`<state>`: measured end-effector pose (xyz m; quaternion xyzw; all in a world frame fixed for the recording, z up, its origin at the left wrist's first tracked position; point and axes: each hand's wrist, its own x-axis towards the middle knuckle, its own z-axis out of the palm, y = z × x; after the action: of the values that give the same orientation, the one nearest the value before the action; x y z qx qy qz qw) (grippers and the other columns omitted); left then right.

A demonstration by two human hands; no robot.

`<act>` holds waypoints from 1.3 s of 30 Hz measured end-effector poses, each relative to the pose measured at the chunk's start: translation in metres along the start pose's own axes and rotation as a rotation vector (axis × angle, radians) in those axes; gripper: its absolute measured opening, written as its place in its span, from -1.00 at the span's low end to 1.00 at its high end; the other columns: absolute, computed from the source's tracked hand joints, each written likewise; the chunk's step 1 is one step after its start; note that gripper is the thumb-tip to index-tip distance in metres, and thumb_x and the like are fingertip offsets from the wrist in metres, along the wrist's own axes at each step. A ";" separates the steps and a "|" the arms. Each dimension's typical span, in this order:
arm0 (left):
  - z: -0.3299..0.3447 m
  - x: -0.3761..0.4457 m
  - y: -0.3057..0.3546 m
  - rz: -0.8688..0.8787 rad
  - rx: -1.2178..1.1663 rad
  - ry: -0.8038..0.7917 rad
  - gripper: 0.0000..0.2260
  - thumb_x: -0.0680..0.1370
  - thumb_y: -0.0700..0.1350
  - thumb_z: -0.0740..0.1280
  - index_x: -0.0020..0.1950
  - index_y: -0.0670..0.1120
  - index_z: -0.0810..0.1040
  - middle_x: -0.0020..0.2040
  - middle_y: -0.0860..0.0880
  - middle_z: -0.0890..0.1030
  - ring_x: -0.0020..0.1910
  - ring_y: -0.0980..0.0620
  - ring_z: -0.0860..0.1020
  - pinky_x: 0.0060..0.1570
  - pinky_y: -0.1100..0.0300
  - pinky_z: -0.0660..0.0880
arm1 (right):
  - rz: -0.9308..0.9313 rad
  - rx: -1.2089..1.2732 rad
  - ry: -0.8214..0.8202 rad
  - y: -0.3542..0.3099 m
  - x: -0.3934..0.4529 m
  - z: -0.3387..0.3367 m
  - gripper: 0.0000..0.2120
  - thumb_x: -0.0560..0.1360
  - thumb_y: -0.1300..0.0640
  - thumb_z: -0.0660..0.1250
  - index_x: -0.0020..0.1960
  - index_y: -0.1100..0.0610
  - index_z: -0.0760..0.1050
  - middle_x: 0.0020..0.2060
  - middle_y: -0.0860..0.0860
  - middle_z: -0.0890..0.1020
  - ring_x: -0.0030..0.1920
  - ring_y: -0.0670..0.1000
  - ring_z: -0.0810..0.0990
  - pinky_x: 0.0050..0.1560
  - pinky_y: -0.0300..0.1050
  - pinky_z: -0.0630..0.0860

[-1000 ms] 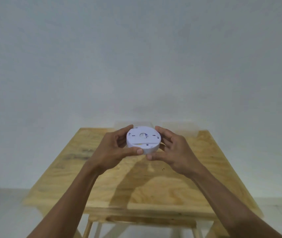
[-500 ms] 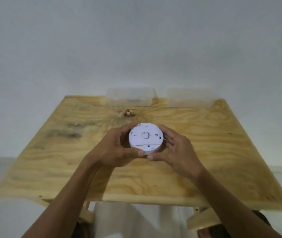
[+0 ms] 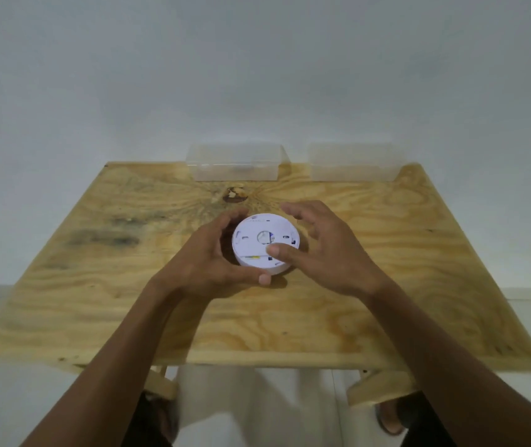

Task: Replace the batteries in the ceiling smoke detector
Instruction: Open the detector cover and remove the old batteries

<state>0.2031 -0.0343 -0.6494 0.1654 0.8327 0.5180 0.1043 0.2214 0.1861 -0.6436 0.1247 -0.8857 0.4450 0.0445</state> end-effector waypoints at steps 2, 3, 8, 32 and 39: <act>0.003 0.003 0.003 0.011 0.070 0.024 0.05 0.06 0.20 0.66 0.49 -0.02 0.38 0.26 0.18 0.61 0.22 0.23 0.60 0.24 0.17 0.56 | -0.044 -0.227 -0.124 -0.008 0.012 -0.003 -0.33 0.41 -0.19 0.46 0.44 0.02 0.41 0.21 -0.09 0.43 0.26 -0.07 0.33 0.30 -0.07 0.36; 0.004 0.005 0.003 0.014 0.087 0.035 0.01 0.07 0.23 0.65 0.47 0.00 0.40 0.24 0.18 0.62 0.19 0.22 0.61 0.20 0.19 0.58 | -0.056 -0.297 -0.180 -0.011 0.018 -0.004 -0.32 0.42 -0.21 0.45 0.45 0.03 0.40 0.16 -0.11 0.40 0.21 -0.07 0.28 0.25 -0.08 0.35; 0.012 0.003 0.003 0.039 0.058 0.121 -0.15 0.07 0.23 0.61 0.32 0.03 0.52 0.12 0.20 0.65 0.05 0.37 0.61 -0.03 0.49 0.48 | -0.084 -0.427 -0.306 -0.017 0.037 -0.010 -0.35 0.42 -0.22 0.44 0.42 0.01 0.42 0.07 -0.08 0.36 0.12 -0.05 0.23 0.12 -0.07 0.36; 0.015 0.001 -0.004 0.004 -0.072 0.119 -0.46 0.24 -0.28 0.68 0.18 -0.08 0.64 -0.04 0.08 0.73 -0.13 0.27 0.67 -0.20 0.39 0.53 | -0.197 -0.586 -0.388 -0.049 0.036 -0.016 -0.41 0.44 -0.03 0.47 0.40 0.04 0.38 0.22 0.03 0.44 0.23 0.06 0.38 0.15 -0.02 0.42; 0.012 0.001 -0.002 0.037 -0.002 0.100 -0.29 0.16 0.08 0.68 0.27 0.07 0.56 0.11 0.09 0.71 0.04 0.16 0.68 -0.06 0.25 0.62 | -0.164 -0.764 -0.465 -0.077 0.038 -0.026 -0.63 0.36 -0.07 0.55 0.02 0.05 0.49 -0.11 -0.05 0.47 -0.06 0.06 0.49 -0.11 -0.04 0.50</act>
<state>0.2065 -0.0245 -0.6563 0.1547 0.8332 0.5282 0.0530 0.2035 0.1559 -0.5609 0.2655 -0.9601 0.0413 -0.0775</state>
